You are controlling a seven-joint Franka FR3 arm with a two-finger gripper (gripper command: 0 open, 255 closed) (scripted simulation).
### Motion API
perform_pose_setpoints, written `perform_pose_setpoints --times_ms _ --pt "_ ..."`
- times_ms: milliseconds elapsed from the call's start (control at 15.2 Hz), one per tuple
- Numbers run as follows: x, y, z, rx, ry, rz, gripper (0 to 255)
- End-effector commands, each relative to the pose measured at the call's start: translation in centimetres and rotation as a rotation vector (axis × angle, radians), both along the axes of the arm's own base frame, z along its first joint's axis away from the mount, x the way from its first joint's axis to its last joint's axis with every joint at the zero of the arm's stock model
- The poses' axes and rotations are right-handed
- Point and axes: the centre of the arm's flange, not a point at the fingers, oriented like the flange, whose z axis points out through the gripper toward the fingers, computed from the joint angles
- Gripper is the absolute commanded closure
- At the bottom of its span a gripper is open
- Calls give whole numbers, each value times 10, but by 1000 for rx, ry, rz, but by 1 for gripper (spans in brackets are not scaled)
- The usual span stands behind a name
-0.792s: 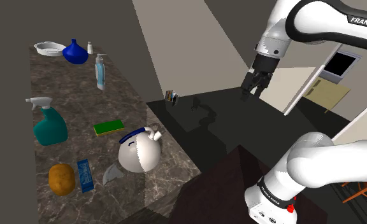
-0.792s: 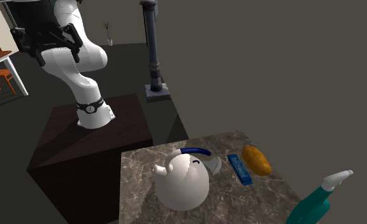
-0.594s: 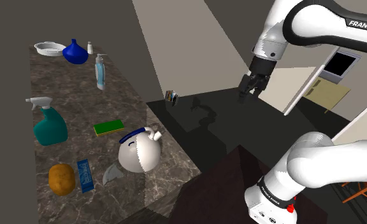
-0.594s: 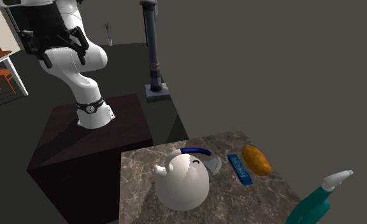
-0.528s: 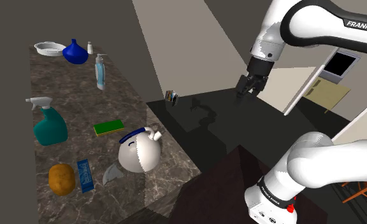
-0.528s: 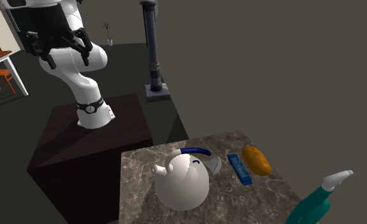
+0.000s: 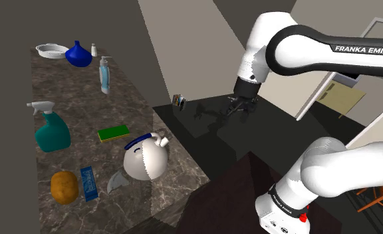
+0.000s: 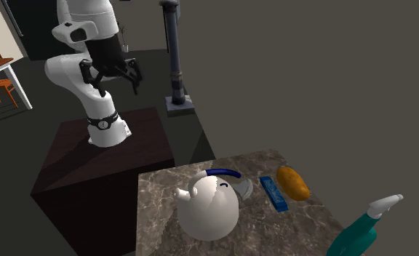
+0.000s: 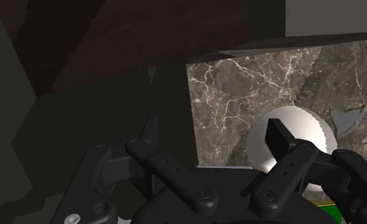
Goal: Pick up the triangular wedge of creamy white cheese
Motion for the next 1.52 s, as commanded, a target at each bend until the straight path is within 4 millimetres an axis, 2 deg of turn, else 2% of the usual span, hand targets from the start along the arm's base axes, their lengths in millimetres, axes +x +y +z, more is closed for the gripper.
perform_pose_setpoints --times_ms 0,726,1452 --pt "2 21 -15 -2 -1 -30 0" --pt "38 134 -98 -18 -2 -179 0" --pt "92 240 -182 -34 -2 -328 0"
